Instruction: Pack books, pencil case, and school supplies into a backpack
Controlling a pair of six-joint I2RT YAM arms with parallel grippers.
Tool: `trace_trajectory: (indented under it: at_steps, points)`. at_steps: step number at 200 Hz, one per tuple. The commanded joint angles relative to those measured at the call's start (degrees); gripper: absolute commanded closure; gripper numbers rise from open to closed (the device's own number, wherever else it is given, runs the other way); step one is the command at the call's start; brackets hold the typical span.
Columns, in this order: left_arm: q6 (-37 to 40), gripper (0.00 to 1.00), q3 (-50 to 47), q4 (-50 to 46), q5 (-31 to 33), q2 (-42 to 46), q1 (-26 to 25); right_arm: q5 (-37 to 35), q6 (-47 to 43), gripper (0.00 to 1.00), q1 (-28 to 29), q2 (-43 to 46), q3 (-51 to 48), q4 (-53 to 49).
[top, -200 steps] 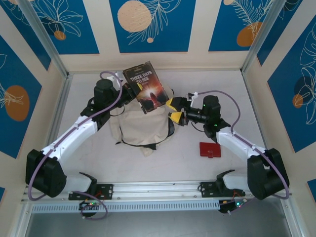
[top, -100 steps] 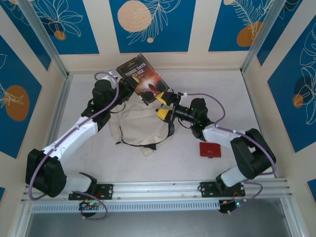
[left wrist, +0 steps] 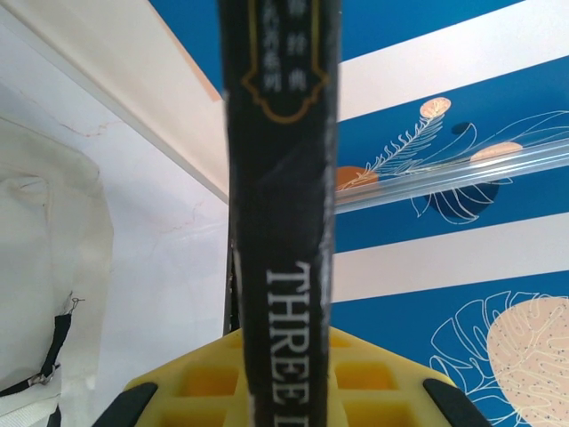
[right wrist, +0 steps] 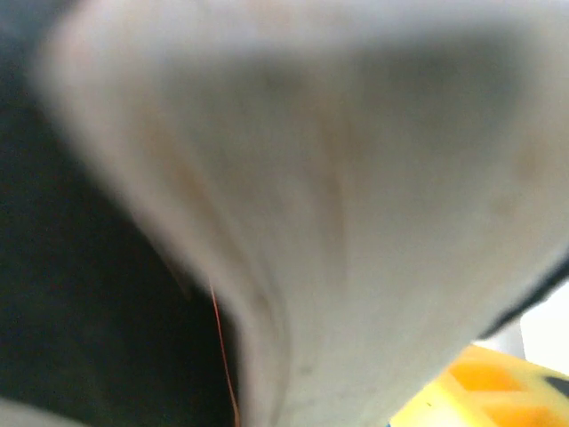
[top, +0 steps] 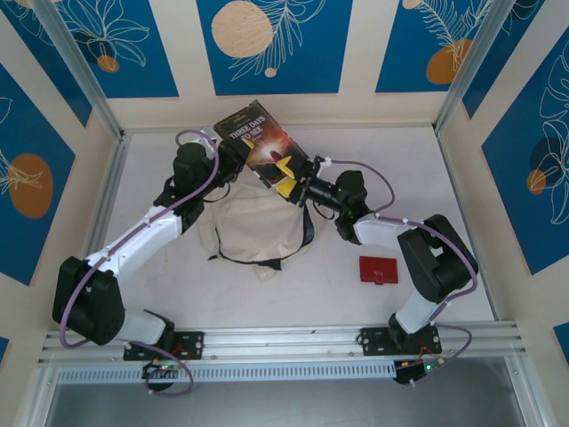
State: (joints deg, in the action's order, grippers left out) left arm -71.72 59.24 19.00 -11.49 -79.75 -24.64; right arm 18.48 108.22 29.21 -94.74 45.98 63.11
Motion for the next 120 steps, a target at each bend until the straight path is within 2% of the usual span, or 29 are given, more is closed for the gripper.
trace_trajectory:
  at_steps: [1, 38, 54, 66, 84, 108, 120]
  points:
    - [-0.40, 0.92, 0.62, 5.34, 0.19, 0.75, 0.05, -2.68, 1.10, 0.49, 0.32, -0.15, -0.87, 4.70]
    - [-0.65, 0.91, 1.13, 5.34, -0.48, 0.43, 0.03, -2.88, 1.85, 0.63, 0.06, 0.05, -1.15, 5.72]
    - [-0.59, 0.87, 0.87, 5.04, -0.34, 0.57, 0.05, -3.07, 1.90, 0.76, -0.02, 0.01, -1.23, 5.71]
    - [-0.53, 0.79, 0.91, 4.21, -0.62, 0.79, 0.12, -3.38, 1.75, 0.84, -0.21, 0.32, -1.73, 5.63]
    - [0.37, 0.62, 1.43, 1.44, -1.75, 1.04, 0.21, -3.24, 0.62, 0.91, -0.85, 1.47, -2.63, 3.89]
    - [4.26, 0.36, 2.03, -7.04, -1.72, 2.40, 0.25, -2.15, -2.62, 0.94, -2.75, 4.80, -4.20, -2.23]
    - [7.08, 0.28, 1.75, -11.61, -1.33, 3.63, 0.25, -1.94, -5.12, 0.94, -4.01, 7.18, -5.24, -6.18]
